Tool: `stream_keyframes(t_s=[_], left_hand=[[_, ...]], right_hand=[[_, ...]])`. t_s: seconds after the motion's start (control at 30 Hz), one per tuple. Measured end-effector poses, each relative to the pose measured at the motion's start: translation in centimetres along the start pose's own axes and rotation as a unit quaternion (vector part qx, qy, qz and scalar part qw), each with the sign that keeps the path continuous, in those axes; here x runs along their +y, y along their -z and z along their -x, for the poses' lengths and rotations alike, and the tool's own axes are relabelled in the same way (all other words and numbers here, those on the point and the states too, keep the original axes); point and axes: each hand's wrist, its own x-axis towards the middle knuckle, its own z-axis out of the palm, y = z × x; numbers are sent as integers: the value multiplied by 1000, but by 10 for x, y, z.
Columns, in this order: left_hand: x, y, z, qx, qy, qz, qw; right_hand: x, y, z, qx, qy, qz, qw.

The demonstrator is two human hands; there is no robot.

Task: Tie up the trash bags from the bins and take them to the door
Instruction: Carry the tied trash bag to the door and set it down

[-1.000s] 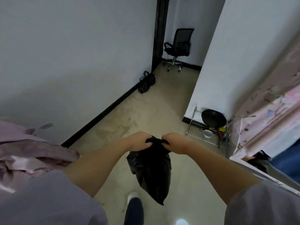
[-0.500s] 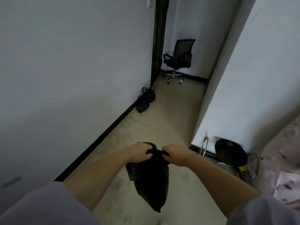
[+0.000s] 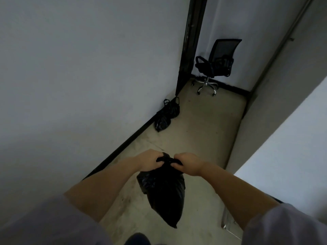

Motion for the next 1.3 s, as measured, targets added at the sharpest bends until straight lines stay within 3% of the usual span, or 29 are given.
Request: stream_keyframes(t_s=[0.73,1.03,1.3], left_hand=[[-205,180,-379,-44,33,37,998],[-298,186,-518,-34,147,61,987],[-423,186,-604,-48,171,-80,981]], right_hand=[[199,130,-395,2,-9,-94,995],[283,128,-572,-60,22,-172,983],[294,70,-721,-111,35,-170,979]])
